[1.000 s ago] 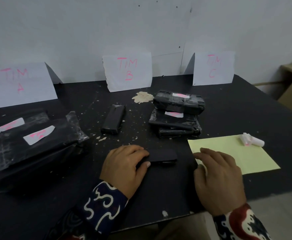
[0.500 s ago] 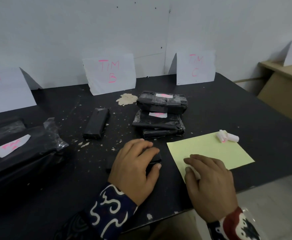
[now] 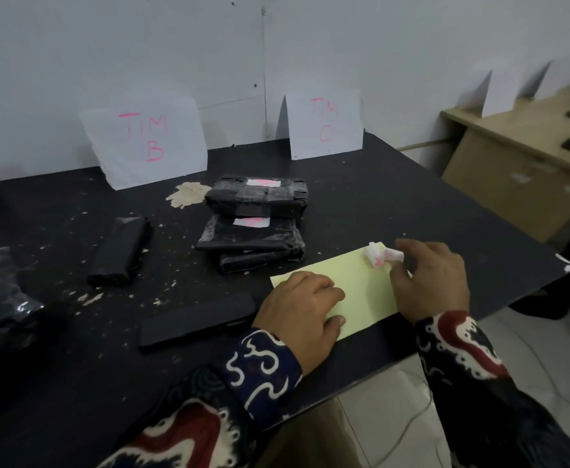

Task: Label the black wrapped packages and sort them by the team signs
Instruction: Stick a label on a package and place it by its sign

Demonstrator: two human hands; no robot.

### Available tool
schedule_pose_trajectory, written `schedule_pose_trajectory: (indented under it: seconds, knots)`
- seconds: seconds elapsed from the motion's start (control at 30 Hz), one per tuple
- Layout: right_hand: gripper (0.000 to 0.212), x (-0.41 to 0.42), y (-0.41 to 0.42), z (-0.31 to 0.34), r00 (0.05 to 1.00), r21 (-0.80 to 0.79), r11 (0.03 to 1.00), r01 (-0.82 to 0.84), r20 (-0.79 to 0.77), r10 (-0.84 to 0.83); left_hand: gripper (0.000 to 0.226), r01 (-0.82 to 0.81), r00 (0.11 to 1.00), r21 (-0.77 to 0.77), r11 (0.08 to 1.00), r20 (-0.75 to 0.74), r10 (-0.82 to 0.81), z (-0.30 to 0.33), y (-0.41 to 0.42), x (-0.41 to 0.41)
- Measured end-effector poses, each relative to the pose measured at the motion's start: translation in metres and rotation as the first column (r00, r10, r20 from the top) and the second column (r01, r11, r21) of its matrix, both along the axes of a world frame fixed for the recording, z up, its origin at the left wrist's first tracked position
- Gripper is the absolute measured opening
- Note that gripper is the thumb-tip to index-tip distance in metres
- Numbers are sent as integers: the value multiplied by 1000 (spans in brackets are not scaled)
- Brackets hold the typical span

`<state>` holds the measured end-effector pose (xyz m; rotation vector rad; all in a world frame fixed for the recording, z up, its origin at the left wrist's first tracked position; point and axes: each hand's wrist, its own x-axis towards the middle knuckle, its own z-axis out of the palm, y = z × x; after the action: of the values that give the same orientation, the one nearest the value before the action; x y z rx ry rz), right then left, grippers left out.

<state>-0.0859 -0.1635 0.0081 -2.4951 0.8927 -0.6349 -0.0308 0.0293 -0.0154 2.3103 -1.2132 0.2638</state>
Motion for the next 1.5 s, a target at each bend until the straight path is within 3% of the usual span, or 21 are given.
schedule_pose_trajectory:
  seconds: [0.1,0.2,0.37,0.5,0.67,0.87,1.07,1.37,1.5]
  knots:
    - [34,8,-9,-2,993,-22,999,-24,-119,21,30,7,1000,11,1000,-13,-6,-5,-1,1]
    - [24,10,-15,-5,992,-27,1000,-4,-129,0,31,5,999,-1,1000,-35,-5,-7,-1,2]
    - [14,9,-18,-6,995,85,995,49,81,-56,32,12,998,-11,1000,-55,-12,-9,-2,2]
    - [21,4,-10,-3,980,153,988,27,190,-56,33,19,999,-20,1000,-46,-20,-9,-2,2]
    - [17,2,1,-3,991,152,987,-59,128,40,36,19,999,-30,999,-33,-20,-5,-1,-2]
    - [18,-10,19,3,969,232,947,-223,160,189,33,-86,994,-191,978,-84,71,16,-10,-4]
    - [7,-21,26,6,915,256,883,-393,202,349,51,-103,983,-112,988,-162,84,16,-21,9]
    - [7,-23,26,5,892,355,838,-414,340,297,10,-140,983,-141,980,-138,121,12,-19,4]
    - [7,-23,28,4,906,336,861,-382,318,278,8,-179,978,-167,970,-140,156,10,-19,4]
